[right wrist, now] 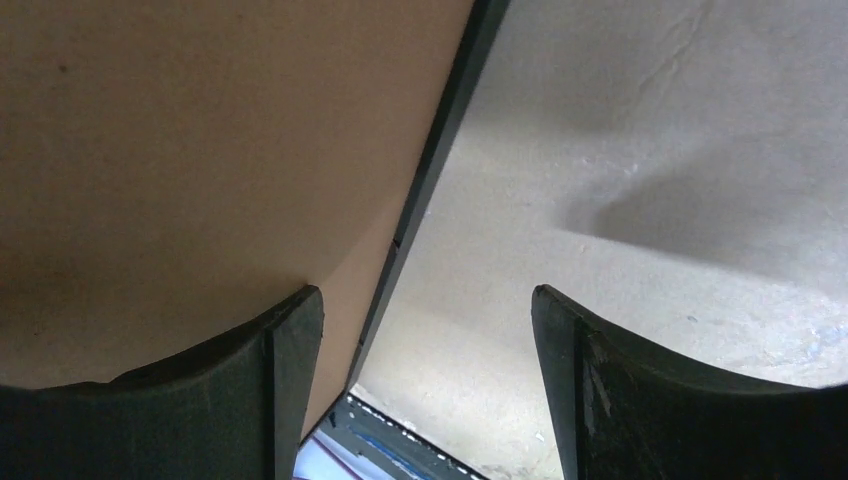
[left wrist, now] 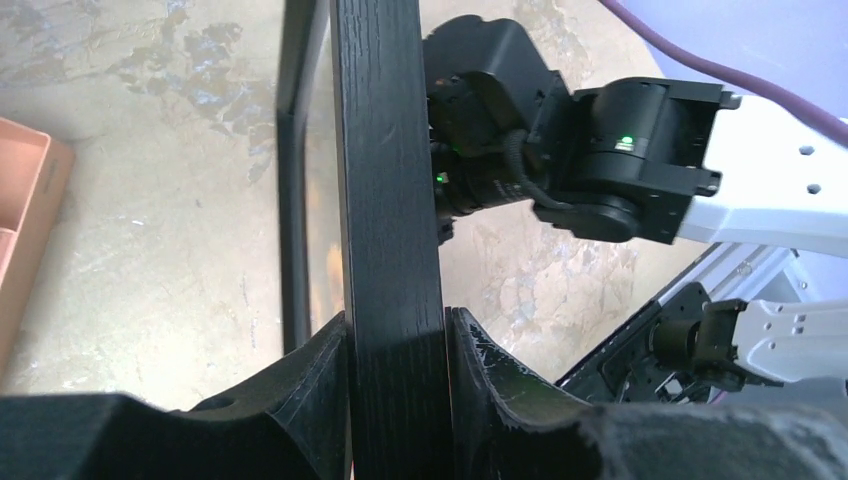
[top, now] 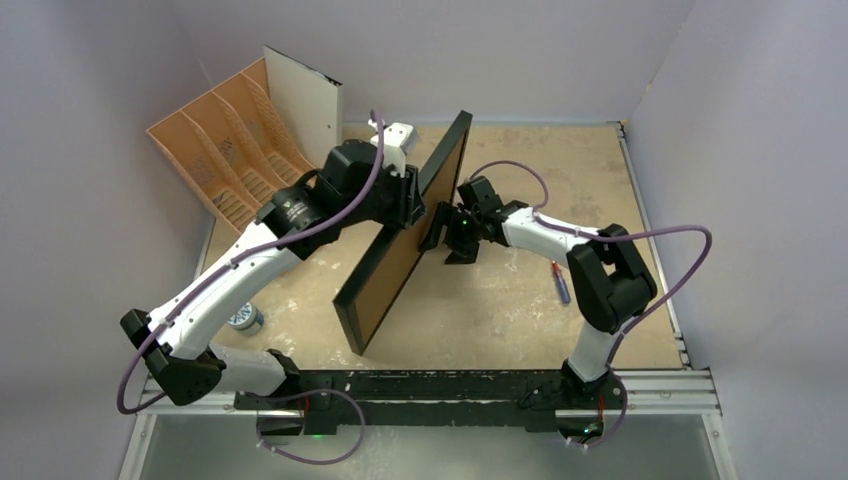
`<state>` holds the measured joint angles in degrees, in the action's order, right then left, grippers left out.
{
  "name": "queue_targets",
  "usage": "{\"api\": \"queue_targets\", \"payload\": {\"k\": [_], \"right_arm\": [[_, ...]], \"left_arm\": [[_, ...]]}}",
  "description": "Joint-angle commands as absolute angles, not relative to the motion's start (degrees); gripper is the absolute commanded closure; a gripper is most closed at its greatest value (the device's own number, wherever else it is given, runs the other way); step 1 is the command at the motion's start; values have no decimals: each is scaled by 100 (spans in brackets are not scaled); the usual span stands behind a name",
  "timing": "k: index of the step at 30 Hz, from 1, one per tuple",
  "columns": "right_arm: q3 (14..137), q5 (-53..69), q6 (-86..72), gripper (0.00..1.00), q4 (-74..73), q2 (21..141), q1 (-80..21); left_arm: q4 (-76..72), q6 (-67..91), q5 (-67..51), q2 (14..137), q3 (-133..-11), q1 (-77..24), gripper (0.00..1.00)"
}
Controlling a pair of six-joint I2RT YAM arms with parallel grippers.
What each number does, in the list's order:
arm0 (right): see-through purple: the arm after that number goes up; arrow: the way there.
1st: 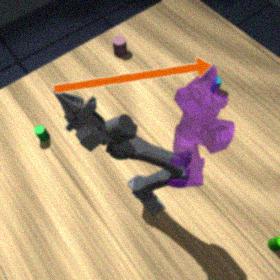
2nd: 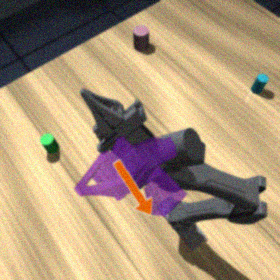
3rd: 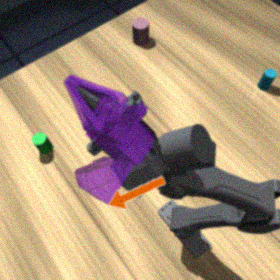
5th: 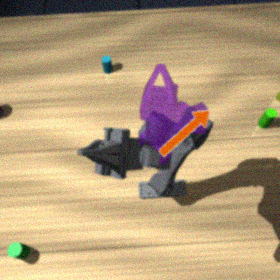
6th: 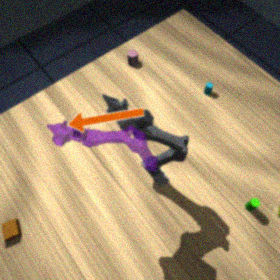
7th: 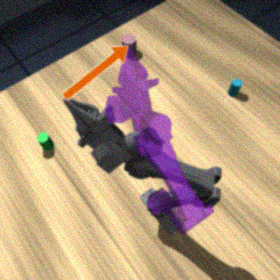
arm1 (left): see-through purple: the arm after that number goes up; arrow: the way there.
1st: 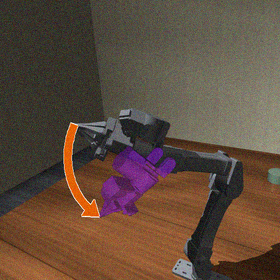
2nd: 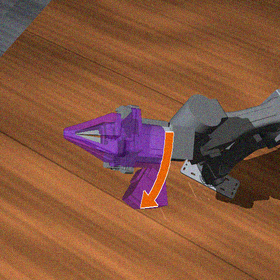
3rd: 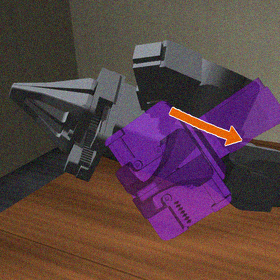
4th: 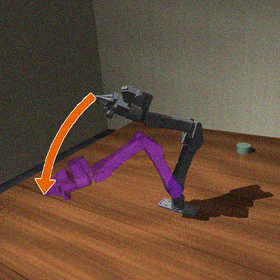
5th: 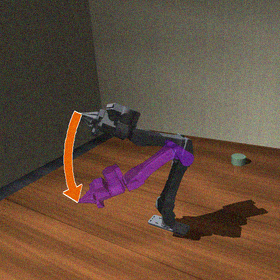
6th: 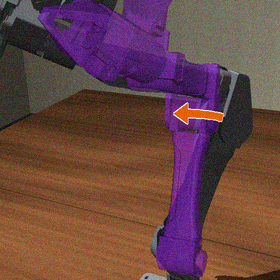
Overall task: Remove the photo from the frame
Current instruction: Turn over the photo frame at the center of the board.
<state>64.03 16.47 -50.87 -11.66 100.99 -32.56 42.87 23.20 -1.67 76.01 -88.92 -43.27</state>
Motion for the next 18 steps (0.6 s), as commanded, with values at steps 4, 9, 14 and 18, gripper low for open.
{"api": "queue_targets", "payload": {"k": [4,9,14,18], "right_arm": [[6811,2100,-5103,21,-664,10171,-3029],[5707,1431,-5392,20,-755,9240,-2797],[5179,570,-5561,19,-1573,7868,-2578],[5041,-241,-5961,18,-2376,6655,-2362]], "left_arm": [[3755,2712,868,7770,-8664,-5291,100],[3519,2940,1094,8016,-8436,-5340,100],[3288,2999,1026,8328,-8367,-5408,100],[3091,3079,897,8499,-8262,-5489,100]]}}
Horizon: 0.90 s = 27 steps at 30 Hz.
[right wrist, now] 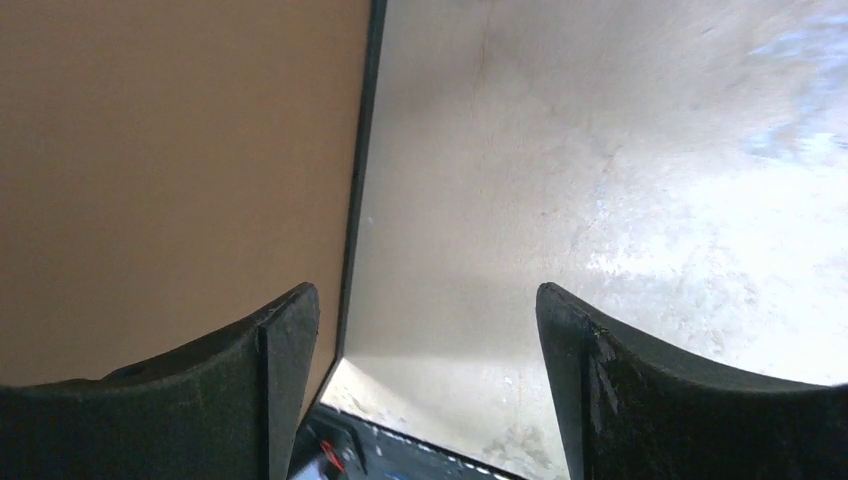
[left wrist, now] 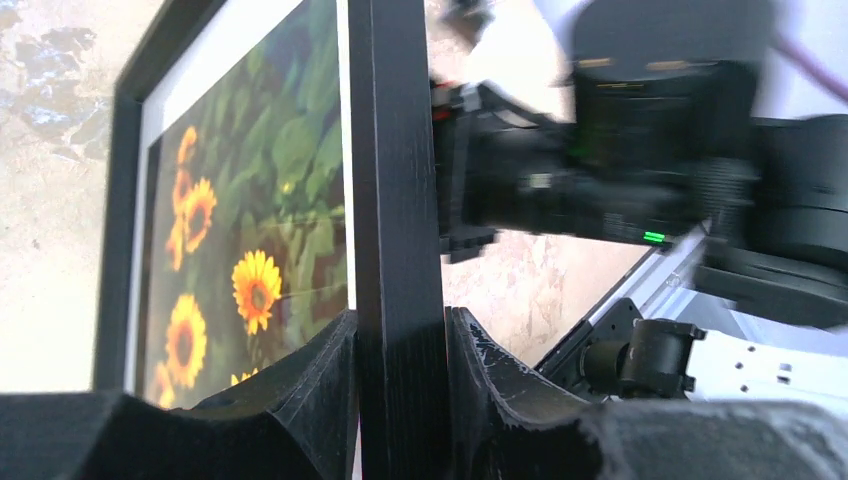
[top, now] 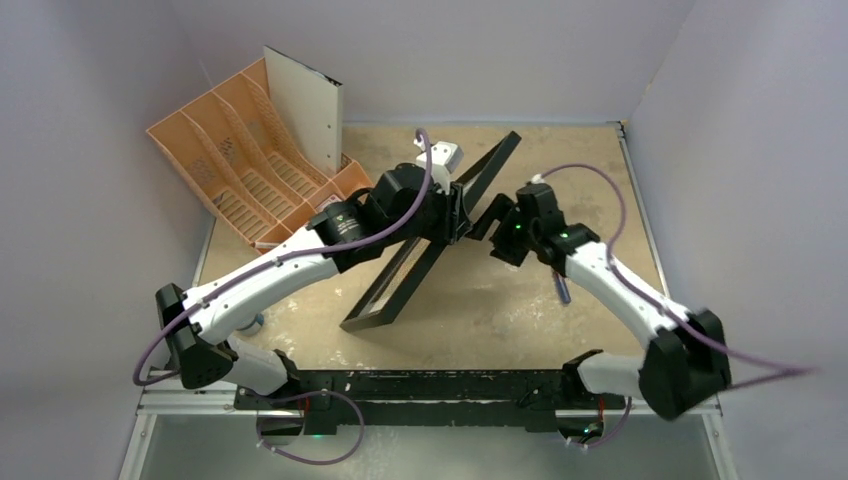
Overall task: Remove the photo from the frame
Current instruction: Turn over the photo frame at the center of the board.
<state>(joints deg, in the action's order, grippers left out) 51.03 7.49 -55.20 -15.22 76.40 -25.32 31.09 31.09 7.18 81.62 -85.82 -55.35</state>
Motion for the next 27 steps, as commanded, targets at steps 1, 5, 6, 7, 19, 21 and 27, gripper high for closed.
{"api": "queue_targets", "payload": {"k": [1,5,6,7,19,21,27], "right_arm": [[5030,-427,-6099,18,-2634,6347,-2330],[4811,-846,-6569,18,-3056,4980,-2303],[4722,-788,-6592,18,-2922,4697,-2308],[4623,-653,-6619,18,-2681,4449,-2303],[4309,-655,-6750,17,-2856,4316,-2303],[4223,-731,-6709,17,-2901,4333,-2303],[3956,-775,-6556,17,-2931,4636,-2291]], "left_arm": [[3045,3101,882,8547,-8216,-5523,100],[2826,3211,835,8637,-7959,-5655,100],[2755,3241,831,8646,-7876,-5689,100],[2667,3270,804,8660,-7788,-5724,100],[1208,3982,56,9133,-6419,-6076,100],[948,4075,-129,9288,-6300,-6105,100],[865,4100,-112,9575,-6291,-6144,100]]}}
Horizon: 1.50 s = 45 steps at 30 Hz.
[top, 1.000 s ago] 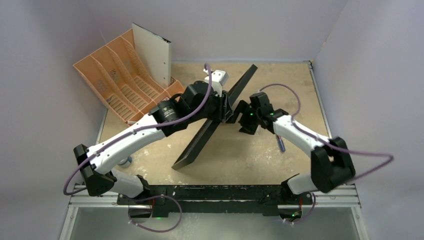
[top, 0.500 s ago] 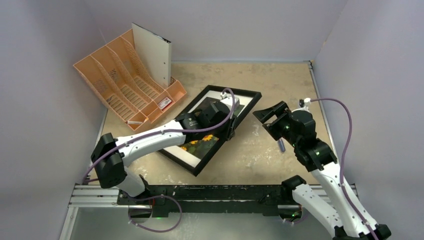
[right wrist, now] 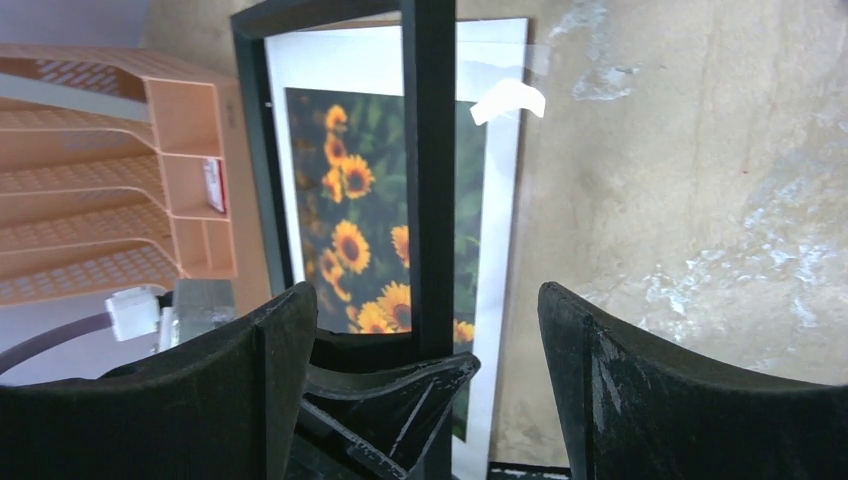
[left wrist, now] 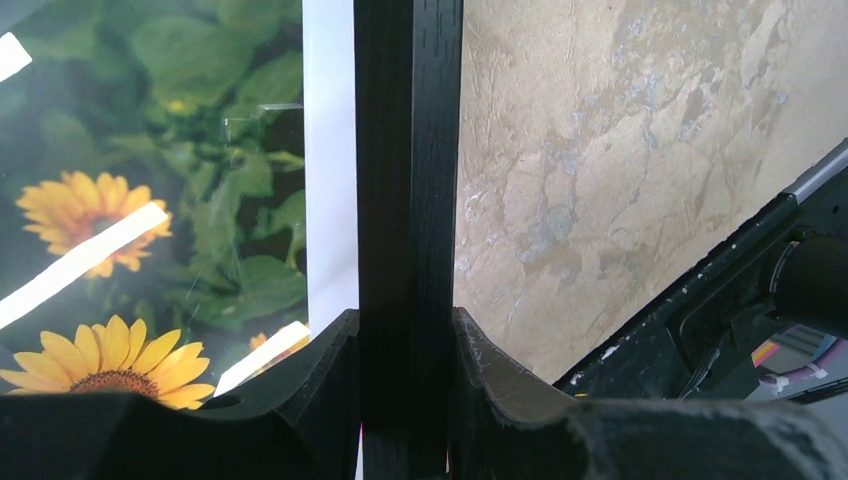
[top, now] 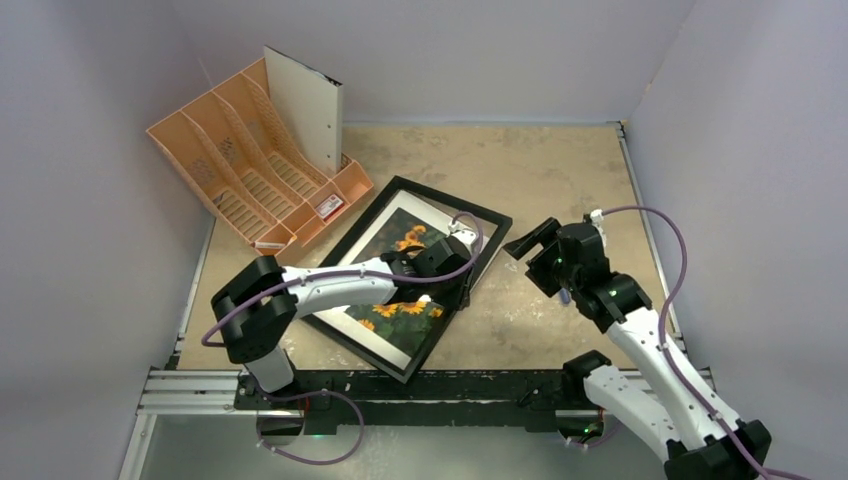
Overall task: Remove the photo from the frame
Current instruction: Turn over the photo frame at the center of the board, then move the photo frame item to the photo frame.
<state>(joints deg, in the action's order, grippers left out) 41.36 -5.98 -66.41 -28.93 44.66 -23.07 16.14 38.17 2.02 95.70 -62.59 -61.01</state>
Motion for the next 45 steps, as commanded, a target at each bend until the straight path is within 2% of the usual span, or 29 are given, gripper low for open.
{"api": "queue_targets", "payload": {"k": [1,5,11,20,21,24,32,37,40,43,45], "right_arm": [[3890,-715,-6523,17,-2859,4702,-2267],[3514,-94,-6403,17,-2288,5044,-2044],[2713,1482,-6504,18,-150,5890,-1704],[2589,2079,-6583,19,1360,7212,-1591],[2618,2208,-6591,23,1459,7465,-1568],[2735,2287,-6523,32,1606,7973,-1558],[3049,1942,-6056,77,1198,8381,-1428],[3450,2109,-5560,88,781,8639,-978],[3677,2009,-5104,88,386,8691,-646],[4115,2172,-4568,86,-113,9047,-504],[4253,2306,-4392,84,-298,9243,-501]], "left_arm": [[902,4084,-84,9608,-6300,-6144,100],[836,4032,-177,9734,-6267,-6144,100],[554,4052,-453,9885,-6170,-6144,100],[297,4070,-813,10159,-6236,-6144,100],[294,4066,-843,10141,-6240,-6144,97],[369,3964,-833,10023,-6228,-6144,72],[699,3729,-654,9457,-6137,-6135,25],[1129,3466,-372,8930,-6192,-6012,18],[1785,3194,99,8526,-6117,-5592,14],[1977,2988,358,8058,-5664,-4761,11],[1956,2836,641,7789,-5298,-4261,3]]}}
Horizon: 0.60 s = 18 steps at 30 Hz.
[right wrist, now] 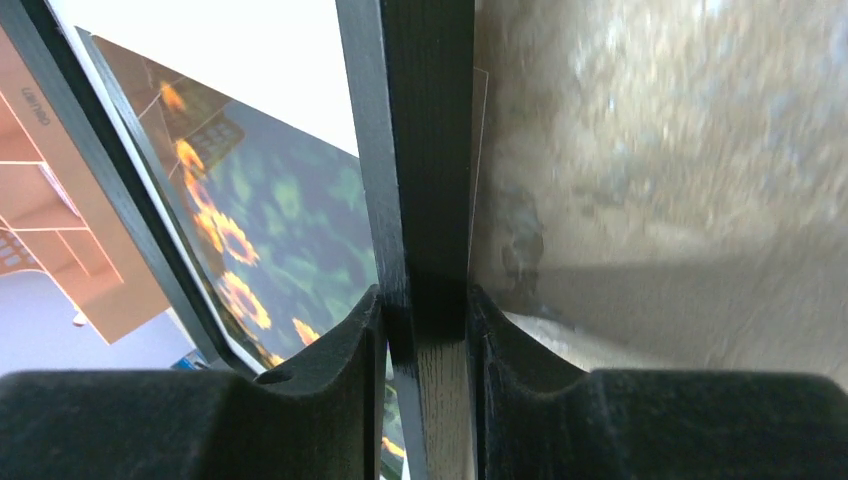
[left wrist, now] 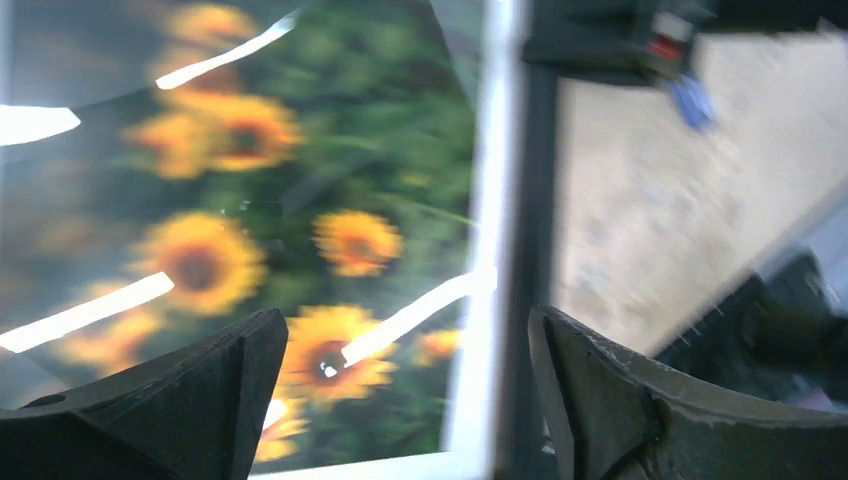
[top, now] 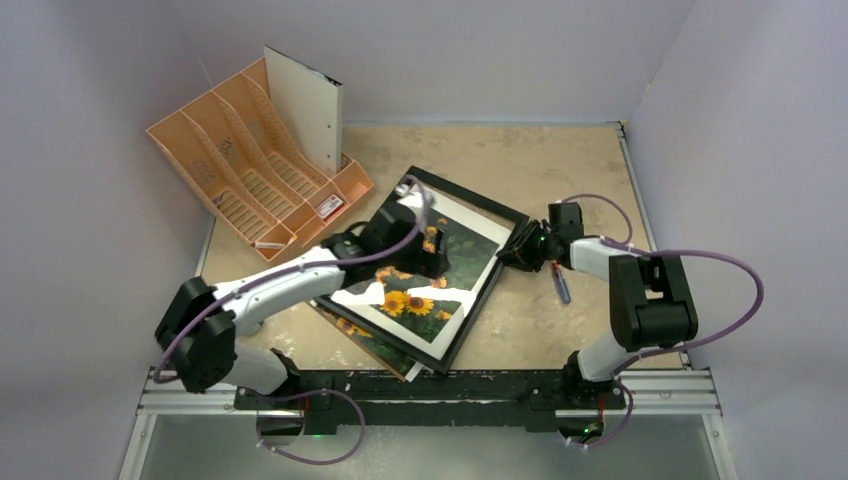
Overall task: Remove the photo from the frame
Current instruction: Move the photo frame item to the photo frame.
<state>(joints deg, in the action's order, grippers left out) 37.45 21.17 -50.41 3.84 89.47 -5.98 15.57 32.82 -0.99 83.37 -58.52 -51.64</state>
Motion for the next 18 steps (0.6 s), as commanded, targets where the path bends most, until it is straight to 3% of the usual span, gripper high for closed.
{"api": "queue_targets", "payload": {"k": [1,8,18], "right_arm": [[4227,2357,-4400,83,-267,9280,-501],[4471,1805,-3978,81,-887,9165,-501],[5140,1859,-3747,90,-1123,9085,-171]], "left_arm": [[1853,2759,579,7697,-5096,-4000,1],[2062,2560,826,7580,-4796,-2852,0],[2007,3108,1076,7030,-4115,-2347,0]]}}
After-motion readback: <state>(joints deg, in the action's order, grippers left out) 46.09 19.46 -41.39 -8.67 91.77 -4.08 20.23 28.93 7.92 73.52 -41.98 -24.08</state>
